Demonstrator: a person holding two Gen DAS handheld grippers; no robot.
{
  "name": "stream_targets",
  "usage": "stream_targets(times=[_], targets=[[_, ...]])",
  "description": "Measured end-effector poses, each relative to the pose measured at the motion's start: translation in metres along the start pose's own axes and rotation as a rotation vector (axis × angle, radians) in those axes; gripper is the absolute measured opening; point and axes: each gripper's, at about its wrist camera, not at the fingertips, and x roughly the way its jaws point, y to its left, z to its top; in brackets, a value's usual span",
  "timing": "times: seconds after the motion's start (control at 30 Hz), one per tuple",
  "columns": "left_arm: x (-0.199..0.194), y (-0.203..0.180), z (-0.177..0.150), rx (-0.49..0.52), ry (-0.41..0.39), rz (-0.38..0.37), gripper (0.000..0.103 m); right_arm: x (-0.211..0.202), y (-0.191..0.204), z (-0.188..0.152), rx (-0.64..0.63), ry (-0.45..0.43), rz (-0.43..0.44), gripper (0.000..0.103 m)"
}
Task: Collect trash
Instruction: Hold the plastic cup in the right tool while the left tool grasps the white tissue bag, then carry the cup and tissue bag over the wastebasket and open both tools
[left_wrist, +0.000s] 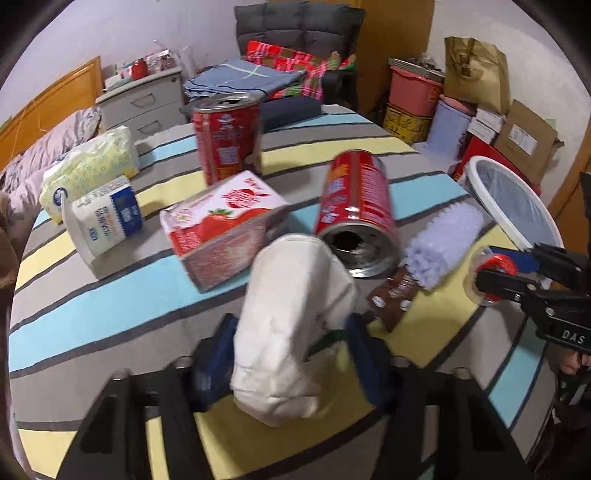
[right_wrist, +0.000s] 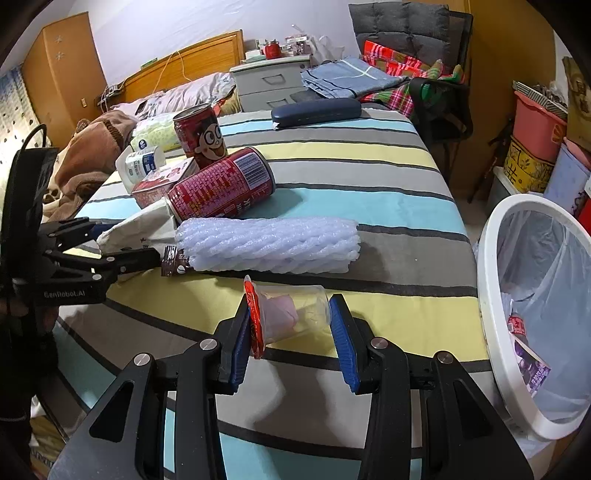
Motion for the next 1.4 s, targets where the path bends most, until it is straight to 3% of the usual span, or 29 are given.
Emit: stream_targets(times=[0.23,0.33,0.73,1.4], targets=[[-0.007,-0.012,-0.005,-0.022,-0.017,0.016,0.034,-0.003,-0.001,-0.001,0.004,-0.011,0.006,0.042],[-0.012,-0.019,-0.009,-0.021,-0.032,0.042,0.032,-0.004,-0.001,-0.001,0.006,-0.017,0.010,0.042],[-0.052,-0.038,-0.016,-0.041,-0.125,0.089,0.032,-0.015,0.001,-0.003,0.005,-0.063,0.025,0.041],[-0.101,-0.117,0.000,0.030,-0.255,0.061,0.032,-0.065,-0.023,-0.006,0.049,-0.198,0.000,0.041]])
